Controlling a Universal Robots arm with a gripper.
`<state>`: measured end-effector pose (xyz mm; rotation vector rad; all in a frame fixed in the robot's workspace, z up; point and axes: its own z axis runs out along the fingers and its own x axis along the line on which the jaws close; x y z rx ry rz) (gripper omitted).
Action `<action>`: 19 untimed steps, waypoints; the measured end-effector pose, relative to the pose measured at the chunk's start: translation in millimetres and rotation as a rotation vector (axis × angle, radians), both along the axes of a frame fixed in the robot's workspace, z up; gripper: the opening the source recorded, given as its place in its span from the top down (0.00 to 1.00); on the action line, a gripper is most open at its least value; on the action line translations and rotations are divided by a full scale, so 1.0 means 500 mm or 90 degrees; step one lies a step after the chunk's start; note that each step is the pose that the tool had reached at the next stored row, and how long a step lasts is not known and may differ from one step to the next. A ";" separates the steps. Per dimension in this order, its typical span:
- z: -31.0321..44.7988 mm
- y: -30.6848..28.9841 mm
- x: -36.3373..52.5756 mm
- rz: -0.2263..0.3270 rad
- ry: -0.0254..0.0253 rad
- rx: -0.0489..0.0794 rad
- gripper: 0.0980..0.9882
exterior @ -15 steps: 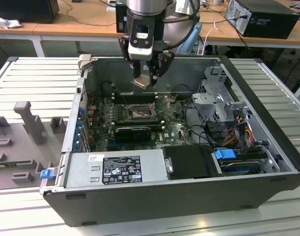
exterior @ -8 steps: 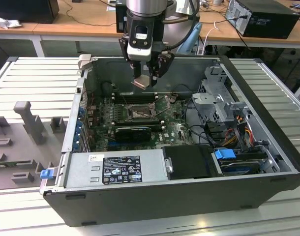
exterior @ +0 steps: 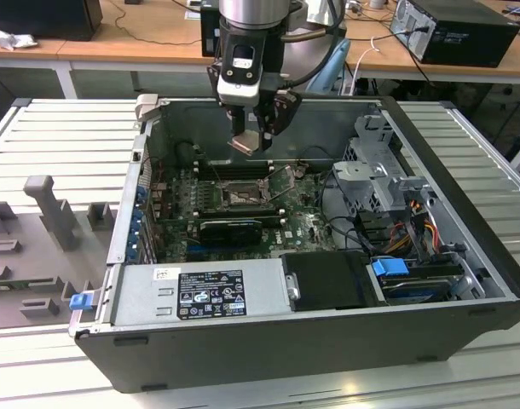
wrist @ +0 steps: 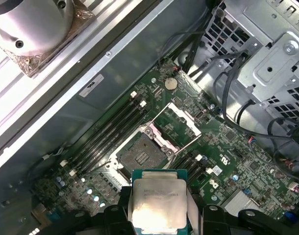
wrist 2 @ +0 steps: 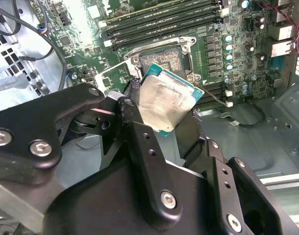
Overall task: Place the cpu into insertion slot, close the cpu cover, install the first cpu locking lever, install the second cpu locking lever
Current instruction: 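Place the cpu into insertion slot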
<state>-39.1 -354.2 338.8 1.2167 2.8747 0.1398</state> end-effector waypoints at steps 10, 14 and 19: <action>-0.001 0.000 0.000 -0.060 0.0000 0.000 0.52; -0.002 0.000 0.000 -0.103 0.0000 0.000 0.52; -0.005 0.000 0.000 -0.151 0.0000 0.000 0.52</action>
